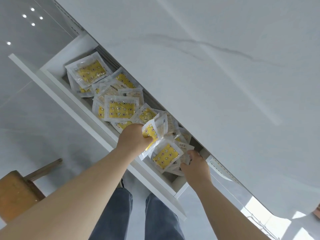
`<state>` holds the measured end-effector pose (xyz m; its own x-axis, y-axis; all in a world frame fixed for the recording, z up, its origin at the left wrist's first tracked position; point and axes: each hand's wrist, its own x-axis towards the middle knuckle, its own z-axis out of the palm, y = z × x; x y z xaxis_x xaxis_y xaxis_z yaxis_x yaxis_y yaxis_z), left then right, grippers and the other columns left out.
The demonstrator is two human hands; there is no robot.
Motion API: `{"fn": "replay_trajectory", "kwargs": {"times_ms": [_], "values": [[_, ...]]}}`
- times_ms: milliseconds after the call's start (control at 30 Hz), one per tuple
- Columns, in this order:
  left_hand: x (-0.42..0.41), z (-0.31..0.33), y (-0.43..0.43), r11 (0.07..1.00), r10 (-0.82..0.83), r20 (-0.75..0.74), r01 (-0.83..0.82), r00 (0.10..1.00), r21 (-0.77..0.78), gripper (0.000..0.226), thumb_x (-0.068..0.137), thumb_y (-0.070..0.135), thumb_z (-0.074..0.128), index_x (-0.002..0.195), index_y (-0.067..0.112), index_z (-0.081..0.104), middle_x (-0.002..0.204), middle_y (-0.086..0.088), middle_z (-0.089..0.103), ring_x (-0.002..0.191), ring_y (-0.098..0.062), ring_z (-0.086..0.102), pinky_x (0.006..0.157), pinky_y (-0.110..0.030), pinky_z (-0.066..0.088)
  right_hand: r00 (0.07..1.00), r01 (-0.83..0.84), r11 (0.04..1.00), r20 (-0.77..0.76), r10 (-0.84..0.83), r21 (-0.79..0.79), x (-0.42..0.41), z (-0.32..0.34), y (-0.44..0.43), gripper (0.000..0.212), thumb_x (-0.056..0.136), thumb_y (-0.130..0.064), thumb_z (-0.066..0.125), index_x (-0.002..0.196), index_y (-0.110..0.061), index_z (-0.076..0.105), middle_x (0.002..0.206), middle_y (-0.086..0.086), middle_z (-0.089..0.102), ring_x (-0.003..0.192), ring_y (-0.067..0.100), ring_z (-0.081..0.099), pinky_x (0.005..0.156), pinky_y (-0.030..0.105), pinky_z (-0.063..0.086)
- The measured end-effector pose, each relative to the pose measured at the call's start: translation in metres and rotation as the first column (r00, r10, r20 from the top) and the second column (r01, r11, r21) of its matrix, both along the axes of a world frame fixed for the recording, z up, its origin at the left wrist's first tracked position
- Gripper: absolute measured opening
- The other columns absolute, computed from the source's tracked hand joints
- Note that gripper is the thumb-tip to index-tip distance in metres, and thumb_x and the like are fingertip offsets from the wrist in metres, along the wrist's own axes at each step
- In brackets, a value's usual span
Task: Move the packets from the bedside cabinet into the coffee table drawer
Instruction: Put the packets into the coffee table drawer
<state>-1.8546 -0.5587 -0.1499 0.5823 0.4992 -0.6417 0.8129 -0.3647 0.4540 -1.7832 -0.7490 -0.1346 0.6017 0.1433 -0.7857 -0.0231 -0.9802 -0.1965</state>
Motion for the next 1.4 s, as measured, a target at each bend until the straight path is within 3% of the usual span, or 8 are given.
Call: {"fn": "replay_trajectory", "kwargs": {"times_ms": [133,267,433,700,900,1067,1200,1400], "values": [[0.0,0.003,0.0,0.998,-0.061,-0.021,0.061,0.998,0.002,0.038,0.085,0.038,0.065,0.104,0.007,0.055,0.09,0.001,0.056,0.097,-0.028,0.057,0.067,-0.03,0.038,1.0,0.002,1.0,-0.019,-0.002,0.009,-0.002,0.003,-0.001,0.05,0.088,-0.011,0.053,0.137,-0.018,0.044,0.126,0.008,0.056,0.105,0.027,0.057,0.081,0.033,0.051],[-0.005,0.007,0.004,0.988,-0.14,-0.098,0.146,0.985,0.054,0.044,0.088,0.034,0.062,0.119,0.006,0.048,0.109,-0.008,0.057,0.099,-0.026,0.054,0.074,-0.031,0.039,0.999,-0.055,0.999,0.004,0.055,0.005,-0.004,0.009,0.0,0.049,0.088,-0.013,0.053,0.135,-0.022,0.044,0.126,0.007,0.056,0.103,0.027,0.06,0.084,0.035,0.053],[-0.007,0.028,0.008,0.963,-0.233,-0.149,0.25,0.961,0.105,0.034,0.088,0.031,0.061,0.108,0.007,0.05,0.092,-0.005,0.049,0.093,-0.025,0.056,0.067,-0.027,0.036,0.996,-0.081,0.996,0.033,0.081,0.027,-0.004,0.027,0.004,0.05,0.088,-0.013,0.054,0.135,-0.022,0.043,0.122,0.005,0.057,0.101,0.024,0.06,0.085,0.037,0.053],[-0.013,0.106,-0.003,0.939,-0.331,-0.16,0.342,0.93,0.041,0.031,0.093,0.024,0.053,0.122,0.013,0.049,0.115,-0.001,0.056,0.104,-0.021,0.055,0.085,-0.031,0.047,0.986,-0.152,0.982,0.085,0.143,0.112,0.001,0.095,0.014,0.047,0.091,-0.016,0.051,0.137,-0.022,0.045,0.131,0.0,0.053,0.107,0.02,0.057,0.084,0.029,0.047],[-0.014,0.202,-0.009,0.944,-0.312,-0.116,0.321,0.943,0.069,0.033,0.093,0.027,0.053,0.123,0.014,0.05,0.119,-0.002,0.058,0.107,-0.02,0.056,0.089,-0.034,0.048,0.991,-0.08,0.973,0.121,0.055,0.214,0.015,0.187,0.021,0.04,0.088,-0.013,0.052,0.127,-0.021,0.054,0.117,-0.001,0.059,0.095,0.015,0.056,0.08,0.029,0.048],[-0.012,0.294,-0.022,0.978,-0.187,0.01,0.185,0.982,0.102,0.027,0.09,0.026,0.054,0.115,0.016,0.055,0.114,0.001,0.062,0.103,-0.018,0.058,0.087,-0.033,0.049,0.97,-0.064,0.932,0.242,-0.025,0.357,0.028,0.279,0.009,0.036,0.093,-0.021,0.055,0.129,-0.024,0.052,0.123,-0.007,0.058,0.096,0.007,0.053,0.085,0.022,0.042],[-0.014,0.37,-0.042,0.987,-0.107,0.236,0.075,0.966,0.14,0.033,0.091,0.026,0.057,0.123,0.021,0.055,0.12,0.007,0.061,0.113,-0.011,0.056,0.094,-0.026,0.044,0.958,-0.134,0.898,0.285,0.01,0.42,0.029,0.348,-0.011,0.031,0.092,-0.023,0.058,0.122,-0.029,0.056,0.113,-0.012,0.061,0.106,0.005,0.056,0.083,0.019,0.041],[-0.028,0.456,-0.055,0.977,-0.175,0.401,0.106,0.899,0.187,0.037,0.091,0.028,0.059,0.127,0.023,0.053,0.122,0.011,0.059,0.115,-0.005,0.053,0.091,-0.018,0.04,0.901,-0.222,0.886,0.433,0.027,0.408,0.021,0.45,-0.041,0.025,0.09,-0.026,0.062,0.115,-0.031,0.06,0.102,-0.017,0.064,0.099,0.002,0.058,0.084,0.022,0.045]]}}
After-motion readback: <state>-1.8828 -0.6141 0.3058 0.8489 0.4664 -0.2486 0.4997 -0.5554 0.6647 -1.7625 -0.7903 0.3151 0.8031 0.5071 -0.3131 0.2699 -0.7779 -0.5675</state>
